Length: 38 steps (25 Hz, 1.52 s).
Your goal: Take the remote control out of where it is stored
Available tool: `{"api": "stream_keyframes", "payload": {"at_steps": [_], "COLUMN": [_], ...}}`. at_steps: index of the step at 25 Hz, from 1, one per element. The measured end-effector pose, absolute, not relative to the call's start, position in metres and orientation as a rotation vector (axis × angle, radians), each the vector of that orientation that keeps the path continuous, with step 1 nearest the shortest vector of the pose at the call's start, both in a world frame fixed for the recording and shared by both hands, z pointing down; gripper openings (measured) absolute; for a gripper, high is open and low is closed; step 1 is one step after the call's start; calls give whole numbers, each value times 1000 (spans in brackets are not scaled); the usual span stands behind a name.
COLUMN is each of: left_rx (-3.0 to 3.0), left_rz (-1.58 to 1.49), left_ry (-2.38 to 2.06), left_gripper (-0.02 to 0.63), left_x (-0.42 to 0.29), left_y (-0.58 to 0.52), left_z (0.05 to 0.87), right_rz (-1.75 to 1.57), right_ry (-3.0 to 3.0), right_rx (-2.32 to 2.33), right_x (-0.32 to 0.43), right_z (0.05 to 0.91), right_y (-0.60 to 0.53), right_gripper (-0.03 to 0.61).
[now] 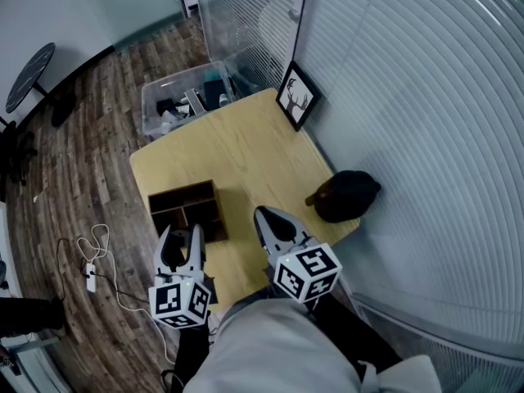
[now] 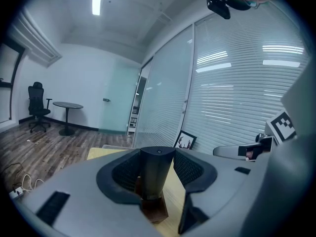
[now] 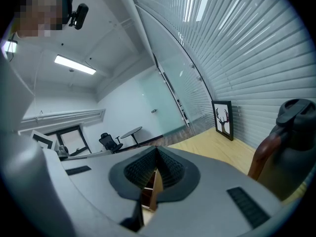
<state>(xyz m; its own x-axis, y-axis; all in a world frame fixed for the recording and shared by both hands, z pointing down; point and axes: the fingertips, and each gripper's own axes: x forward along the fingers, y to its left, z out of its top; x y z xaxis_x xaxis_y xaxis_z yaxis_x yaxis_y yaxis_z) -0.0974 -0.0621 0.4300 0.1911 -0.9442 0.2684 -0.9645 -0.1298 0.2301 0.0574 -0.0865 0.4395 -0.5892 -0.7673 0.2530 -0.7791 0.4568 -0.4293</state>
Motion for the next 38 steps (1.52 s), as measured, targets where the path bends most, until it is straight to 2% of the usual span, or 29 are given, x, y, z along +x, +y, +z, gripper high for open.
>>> {"api": "stream_keyframes", "payload": {"at_steps": [18,38], "left_rx": [2122,2128], "left_rz": [49,44], "left_ry": [-1812,-1812], "left_gripper": [213,213], "left_x": [-103,-103], "left_y": [-58,-63], "left_z": [423,421], "right_rz": [661,649], "right_ry": [-2574,-2596], "right_rx": [1414,1378], "right_x": [58,55], "right_z": [446,445], "right_y": [-82,-83], "right_gripper": [3,3]}}
